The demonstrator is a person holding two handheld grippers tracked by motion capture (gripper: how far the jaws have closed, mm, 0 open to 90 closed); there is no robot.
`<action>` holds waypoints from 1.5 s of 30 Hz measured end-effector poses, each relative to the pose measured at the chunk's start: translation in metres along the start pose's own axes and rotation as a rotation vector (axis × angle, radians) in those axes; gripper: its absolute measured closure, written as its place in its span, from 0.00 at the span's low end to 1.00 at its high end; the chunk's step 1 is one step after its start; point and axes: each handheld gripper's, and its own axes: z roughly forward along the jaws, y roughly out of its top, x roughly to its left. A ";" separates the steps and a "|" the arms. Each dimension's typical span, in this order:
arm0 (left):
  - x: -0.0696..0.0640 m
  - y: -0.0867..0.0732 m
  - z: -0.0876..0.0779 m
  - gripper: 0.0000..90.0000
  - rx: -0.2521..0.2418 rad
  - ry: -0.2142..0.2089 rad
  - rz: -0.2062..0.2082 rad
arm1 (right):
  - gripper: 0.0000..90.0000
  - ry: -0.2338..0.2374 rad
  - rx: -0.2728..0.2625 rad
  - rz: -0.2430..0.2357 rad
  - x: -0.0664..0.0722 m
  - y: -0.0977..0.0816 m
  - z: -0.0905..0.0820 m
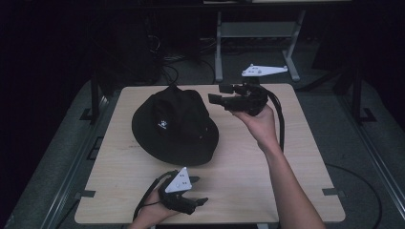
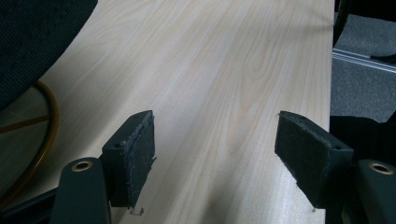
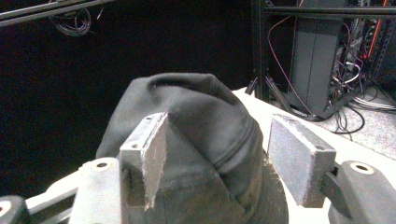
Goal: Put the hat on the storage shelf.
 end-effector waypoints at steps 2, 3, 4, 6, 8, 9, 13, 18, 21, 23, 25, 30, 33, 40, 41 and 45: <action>0.000 0.000 0.000 0.31 0.001 0.003 0.002 | 0.39 -0.009 0.008 -0.001 -0.002 -0.004 -0.003; 0.000 0.000 0.000 0.31 0.002 0.002 0.000 | 0.38 -0.012 0.014 0.007 -0.003 -0.006 -0.005; 0.000 0.000 0.000 0.31 0.002 0.002 0.001 | 0.38 -0.015 0.019 0.010 -0.004 -0.008 -0.007; 0.000 0.000 0.000 0.30 -0.003 0.002 -0.005 | 0.38 -0.024 0.019 0.010 -0.005 -0.011 -0.010; 0.000 0.000 0.000 0.30 -0.001 0.004 -0.004 | 0.36 -0.025 0.011 0.020 -0.007 -0.014 -0.014; 0.000 0.000 0.000 0.30 -0.003 0.005 -0.005 | 0.35 -0.032 -0.001 0.021 -0.009 -0.016 -0.017; 0.001 0.000 -0.002 0.30 -0.006 0.008 -0.010 | 0.35 -0.050 -0.008 0.048 -0.016 -0.023 -0.024; 0.001 0.000 -0.002 0.30 -0.007 0.006 -0.009 | 0.33 -0.058 -0.014 0.071 -0.024 -0.031 -0.034; 0.001 0.000 -0.002 0.30 -0.009 0.006 -0.010 | 0.33 -0.071 -0.020 0.075 -0.028 -0.037 -0.042; 0.001 0.000 -0.002 0.30 -0.009 0.007 -0.010 | 0.33 -0.080 -0.015 0.081 -0.030 -0.041 -0.046; 0.001 0.000 -0.002 0.30 -0.008 0.007 -0.012 | 0.32 -0.090 -0.015 0.080 -0.032 -0.044 -0.051; 0.002 0.000 -0.002 0.29 -0.007 0.010 -0.014 | 0.31 -0.107 -0.002 0.088 -0.035 -0.051 -0.062; 0.002 0.000 -0.002 0.29 -0.004 0.010 -0.014 | 0.31 -0.120 -0.005 0.092 -0.037 -0.057 -0.069; 0.002 0.000 -0.002 0.29 -0.005 0.009 -0.016 | 0.31 -0.131 0.000 0.117 -0.041 -0.072 -0.080; 0.002 0.000 -0.002 0.29 -0.003 0.009 -0.016 | 0.31 -0.133 -0.001 0.114 -0.041 -0.073 -0.081; 0.002 0.000 -0.002 0.29 0.001 0.011 -0.015 | 0.31 -0.142 0.011 0.118 -0.041 -0.079 -0.086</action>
